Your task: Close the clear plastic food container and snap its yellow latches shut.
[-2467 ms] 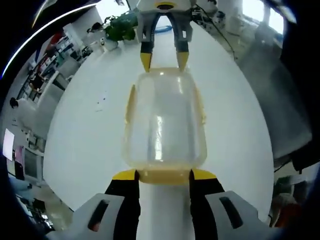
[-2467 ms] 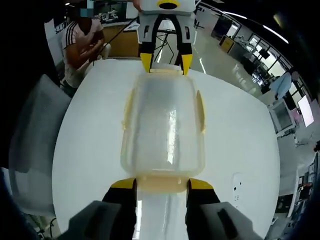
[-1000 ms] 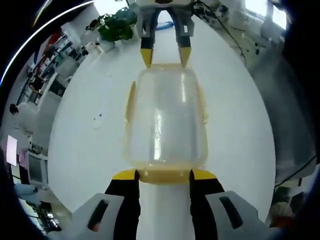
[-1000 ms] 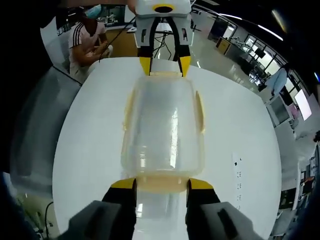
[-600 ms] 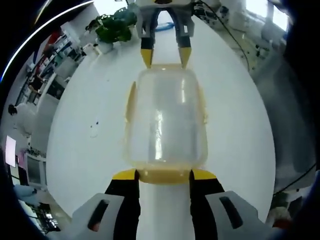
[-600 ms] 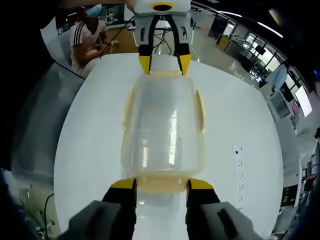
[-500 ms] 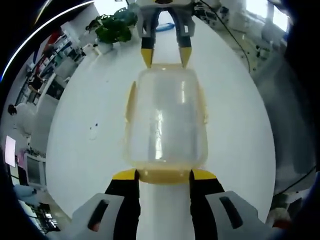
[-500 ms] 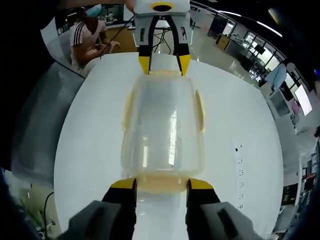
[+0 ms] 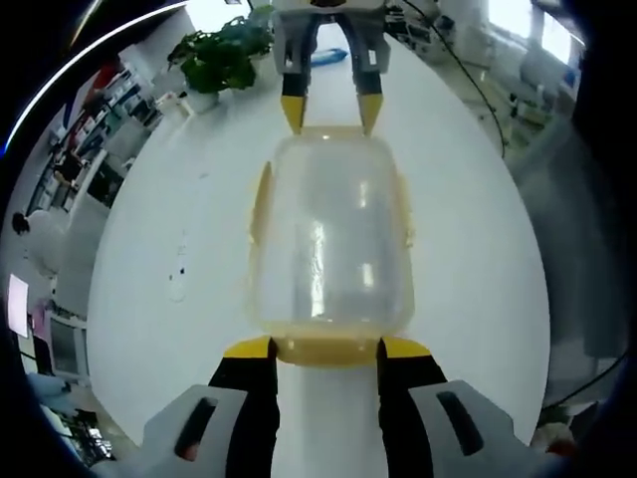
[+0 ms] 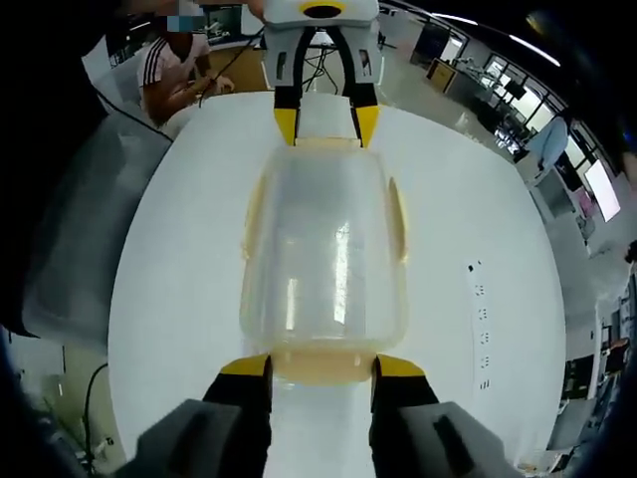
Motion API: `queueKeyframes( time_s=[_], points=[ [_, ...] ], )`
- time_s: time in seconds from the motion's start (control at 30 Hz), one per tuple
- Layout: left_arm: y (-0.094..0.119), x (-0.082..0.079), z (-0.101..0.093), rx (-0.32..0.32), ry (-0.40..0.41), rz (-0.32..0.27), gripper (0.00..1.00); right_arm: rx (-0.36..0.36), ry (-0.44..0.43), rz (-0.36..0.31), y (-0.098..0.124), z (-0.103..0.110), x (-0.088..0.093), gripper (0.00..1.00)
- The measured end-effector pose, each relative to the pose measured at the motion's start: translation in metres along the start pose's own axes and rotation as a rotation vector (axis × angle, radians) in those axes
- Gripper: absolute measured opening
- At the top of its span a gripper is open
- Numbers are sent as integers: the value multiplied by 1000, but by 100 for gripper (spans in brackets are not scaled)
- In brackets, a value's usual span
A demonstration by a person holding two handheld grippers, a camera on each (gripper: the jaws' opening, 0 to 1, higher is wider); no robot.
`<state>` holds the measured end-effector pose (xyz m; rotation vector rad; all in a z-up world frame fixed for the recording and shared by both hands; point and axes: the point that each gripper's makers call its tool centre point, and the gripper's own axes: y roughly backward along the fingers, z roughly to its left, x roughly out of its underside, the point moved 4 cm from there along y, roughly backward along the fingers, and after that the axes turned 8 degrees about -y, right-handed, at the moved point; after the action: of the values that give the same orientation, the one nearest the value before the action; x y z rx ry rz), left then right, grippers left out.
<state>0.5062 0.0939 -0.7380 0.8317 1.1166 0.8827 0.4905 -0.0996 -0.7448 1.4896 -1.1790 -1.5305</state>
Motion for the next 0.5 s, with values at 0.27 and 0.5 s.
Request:
queueKeyframes(
  time_s=[0.27, 0.5],
  points=[
    [-5, -13, -1, 4, 0, -10, 35, 3, -8, 14, 5, 0, 13, 36],
    [-14, -17, -2, 10, 5, -10, 35, 5, -9, 31, 3, 0, 21, 36]
  ],
)
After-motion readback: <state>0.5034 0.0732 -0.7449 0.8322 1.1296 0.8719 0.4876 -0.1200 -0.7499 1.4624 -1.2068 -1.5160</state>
